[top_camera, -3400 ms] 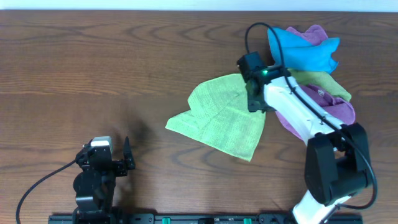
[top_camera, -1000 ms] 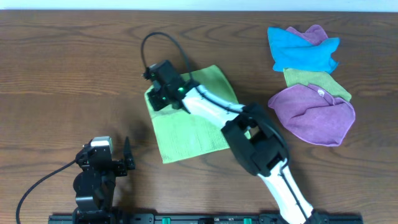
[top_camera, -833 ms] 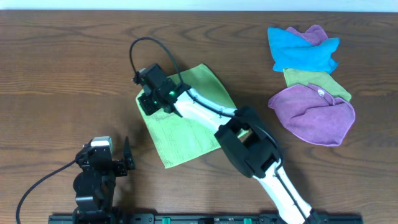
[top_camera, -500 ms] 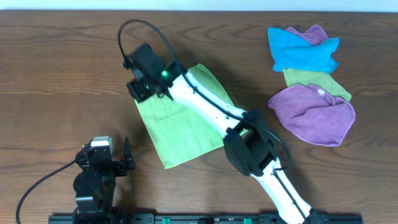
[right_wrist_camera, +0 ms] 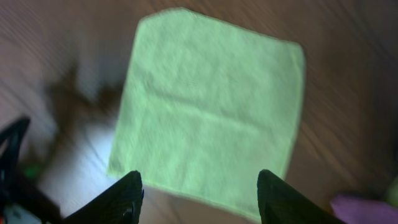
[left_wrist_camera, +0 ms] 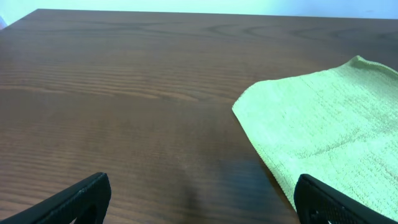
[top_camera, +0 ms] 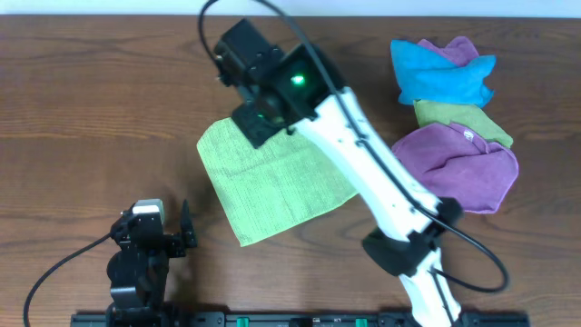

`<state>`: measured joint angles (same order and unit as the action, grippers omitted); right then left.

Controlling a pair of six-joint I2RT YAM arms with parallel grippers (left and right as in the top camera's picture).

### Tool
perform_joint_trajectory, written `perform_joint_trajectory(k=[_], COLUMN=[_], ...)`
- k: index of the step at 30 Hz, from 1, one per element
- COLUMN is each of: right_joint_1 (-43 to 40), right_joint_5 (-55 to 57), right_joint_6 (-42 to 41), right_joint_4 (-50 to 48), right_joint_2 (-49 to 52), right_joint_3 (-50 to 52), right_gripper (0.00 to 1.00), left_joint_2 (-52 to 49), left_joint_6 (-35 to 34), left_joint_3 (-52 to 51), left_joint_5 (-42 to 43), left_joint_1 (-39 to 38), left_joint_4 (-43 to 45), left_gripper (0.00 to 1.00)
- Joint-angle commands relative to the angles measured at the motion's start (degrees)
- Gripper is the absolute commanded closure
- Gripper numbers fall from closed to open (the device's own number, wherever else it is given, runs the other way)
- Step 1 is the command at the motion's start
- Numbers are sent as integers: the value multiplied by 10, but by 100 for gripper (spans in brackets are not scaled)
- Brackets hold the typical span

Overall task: Fold the cloth
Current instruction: 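Drag the green cloth corner to flatten it, then release, then retract the right gripper and move the left gripper toward the cloth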

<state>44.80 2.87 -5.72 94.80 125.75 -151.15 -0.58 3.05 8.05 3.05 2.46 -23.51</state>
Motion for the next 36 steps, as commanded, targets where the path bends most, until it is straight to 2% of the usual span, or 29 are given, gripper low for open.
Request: perform_joint_trajectory(k=[1, 12, 18, 23, 27, 29, 32, 36], right_joint_1=[-7, -14, -46, -88, -93, -96, -105, -118], right_joint_5=[17, 56, 57, 24, 34, 33, 33, 54], right_joint_6=[-11, -9, -11, -28, -6, -4, 3, 7], right_joint_4=[25, 23, 1, 25, 25, 25, 25, 25], right_joint_2=[-32, -123, -130, -144, -195, -229, -297, -398], right_joint_3=[-9, -2, -2, -2, -2, -2, 23, 129], right_gripper=[40, 34, 26, 27, 24, 23, 20, 19], left_joint_2=[3, 3, 3, 3, 3, 3, 2, -13], left_joint_6=[-26, -184, -214, -217, -304, -305, -302, -283], left_joint_3=[-11, -11, -11, -11, -11, -11, -11, -11], left_joint_5=[43, 198, 208, 210, 241, 300, 363, 406], left_joint_1=[-2, -2, -2, -2, -2, -2, -2, -3], left_joint_4=[-2, -2, 31, 67, 149, 181, 168, 142], left_gripper=[5, 5, 5, 5, 5, 5, 5, 5])
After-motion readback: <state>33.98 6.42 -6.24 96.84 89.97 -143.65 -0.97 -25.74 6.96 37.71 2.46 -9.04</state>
